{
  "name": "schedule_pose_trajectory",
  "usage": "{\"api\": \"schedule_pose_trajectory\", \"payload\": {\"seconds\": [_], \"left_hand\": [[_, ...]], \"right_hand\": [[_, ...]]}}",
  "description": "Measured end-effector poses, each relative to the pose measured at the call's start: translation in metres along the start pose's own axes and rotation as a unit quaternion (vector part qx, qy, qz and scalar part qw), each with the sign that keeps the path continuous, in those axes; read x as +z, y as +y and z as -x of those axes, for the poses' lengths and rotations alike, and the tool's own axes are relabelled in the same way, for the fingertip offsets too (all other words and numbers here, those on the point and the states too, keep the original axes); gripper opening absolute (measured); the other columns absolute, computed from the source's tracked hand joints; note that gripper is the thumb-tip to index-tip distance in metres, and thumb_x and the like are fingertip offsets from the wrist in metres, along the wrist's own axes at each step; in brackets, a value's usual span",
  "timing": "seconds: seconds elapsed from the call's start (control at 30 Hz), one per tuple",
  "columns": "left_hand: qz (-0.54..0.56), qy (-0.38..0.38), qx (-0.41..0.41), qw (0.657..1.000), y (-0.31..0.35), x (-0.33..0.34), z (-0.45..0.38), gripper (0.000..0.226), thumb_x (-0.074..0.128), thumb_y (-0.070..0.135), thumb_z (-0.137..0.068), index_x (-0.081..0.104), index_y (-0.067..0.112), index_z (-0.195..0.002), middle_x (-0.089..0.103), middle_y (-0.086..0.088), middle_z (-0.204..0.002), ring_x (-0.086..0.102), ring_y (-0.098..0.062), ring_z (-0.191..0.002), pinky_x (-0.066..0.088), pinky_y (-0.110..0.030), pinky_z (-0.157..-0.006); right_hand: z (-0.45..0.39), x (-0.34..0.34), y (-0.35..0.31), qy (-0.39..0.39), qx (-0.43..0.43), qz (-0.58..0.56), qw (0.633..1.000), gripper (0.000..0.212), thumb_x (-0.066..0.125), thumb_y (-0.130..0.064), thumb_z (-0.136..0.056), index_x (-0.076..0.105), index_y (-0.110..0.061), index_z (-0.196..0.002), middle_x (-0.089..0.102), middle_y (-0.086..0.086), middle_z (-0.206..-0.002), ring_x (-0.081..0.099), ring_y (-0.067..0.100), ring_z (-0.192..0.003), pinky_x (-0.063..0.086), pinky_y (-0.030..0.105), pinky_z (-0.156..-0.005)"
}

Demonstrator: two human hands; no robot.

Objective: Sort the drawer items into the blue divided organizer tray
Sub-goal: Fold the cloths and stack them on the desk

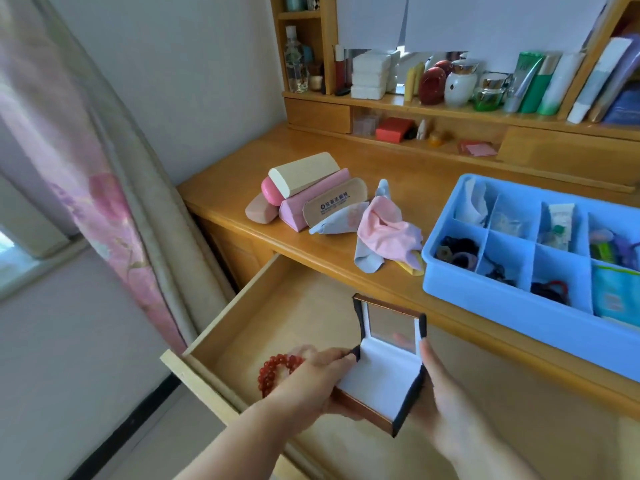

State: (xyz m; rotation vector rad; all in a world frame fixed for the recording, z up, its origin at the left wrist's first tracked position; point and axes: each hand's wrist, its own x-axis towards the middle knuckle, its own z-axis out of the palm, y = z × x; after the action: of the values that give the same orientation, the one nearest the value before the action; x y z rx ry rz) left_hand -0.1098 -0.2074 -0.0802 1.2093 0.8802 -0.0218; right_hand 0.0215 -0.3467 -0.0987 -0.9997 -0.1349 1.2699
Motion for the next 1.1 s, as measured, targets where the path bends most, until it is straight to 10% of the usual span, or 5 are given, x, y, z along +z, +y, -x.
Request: {"api": "schedule_pose_trajectory", "payload": {"seconds": [0.23, 0.37, 0.53, 0.83, 1.1], "left_hand": [[-0.226, -0.038, 0.014, 0.973, 0.003, -0.021, -0.014, 0.021, 0.048, 0.044, -0.095, 0.066, 0.036, -0.099, 0.063, 0.006, -0.09, 0.07, -0.011, -0.069, 0.058, -0.027, -0.066], [-0.504, 0.16, 0.05, 0.847, -0.003, -0.069, -0.048, 0.047, 0.049, 0.005, -0.086, 0.055, 0.033, -0.122, 0.057, 0.009, -0.11, 0.063, -0.016, -0.09, 0.056, -0.029, -0.072], [-0.645, 0.154, -0.044, 0.748, -0.017, -0.096, -0.063, 0.031, 0.049, 0.005, -0.081, 0.054, 0.022, -0.106, 0.057, 0.003, -0.098, 0.058, -0.016, -0.084, 0.049, -0.025, -0.067], [-0.575, 0.074, -0.016, 0.815, -0.007, -0.118, -0.048, 0.031, 0.046, 0.006, -0.086, 0.063, 0.032, -0.086, 0.064, 0.006, -0.09, 0.062, -0.011, -0.076, 0.054, -0.025, -0.064], [-0.65, 0.114, -0.094, 0.746, -0.017, -0.113, -0.07, 0.02, 0.054, 0.019, -0.086, 0.054, 0.017, -0.106, 0.057, 0.003, -0.091, 0.057, -0.013, -0.082, 0.045, -0.022, -0.066]], "right_hand": [[-0.003, -0.017, 0.023, 0.1, 0.03, 0.046, 0.993, 0.056, 0.056, -0.065, -0.072, 0.069, -0.028, -0.112, 0.069, 0.007, -0.115, 0.067, 0.025, -0.104, 0.052, 0.043, -0.088], [-0.003, -0.025, 0.024, 0.138, 0.059, 0.085, 0.985, 0.054, 0.056, -0.068, -0.065, 0.075, -0.03, -0.099, 0.073, 0.003, -0.105, 0.07, 0.025, -0.096, 0.05, 0.045, -0.094], [-0.002, -0.034, 0.028, 0.169, 0.079, 0.102, 0.977, 0.051, 0.055, -0.068, -0.065, 0.076, -0.032, -0.095, 0.074, -0.001, -0.098, 0.071, 0.023, -0.09, 0.055, 0.038, -0.085], [-0.001, -0.043, 0.031, 0.164, 0.087, 0.113, 0.976, 0.047, 0.057, -0.063, -0.066, 0.076, -0.031, -0.093, 0.075, -0.005, -0.092, 0.072, 0.017, -0.083, 0.053, 0.033, -0.07], [0.003, -0.036, 0.029, 0.155, 0.072, 0.12, 0.978, 0.045, 0.058, -0.059, -0.068, 0.077, -0.027, -0.092, 0.075, -0.001, -0.093, 0.072, 0.018, -0.083, 0.052, 0.032, -0.072]]}}
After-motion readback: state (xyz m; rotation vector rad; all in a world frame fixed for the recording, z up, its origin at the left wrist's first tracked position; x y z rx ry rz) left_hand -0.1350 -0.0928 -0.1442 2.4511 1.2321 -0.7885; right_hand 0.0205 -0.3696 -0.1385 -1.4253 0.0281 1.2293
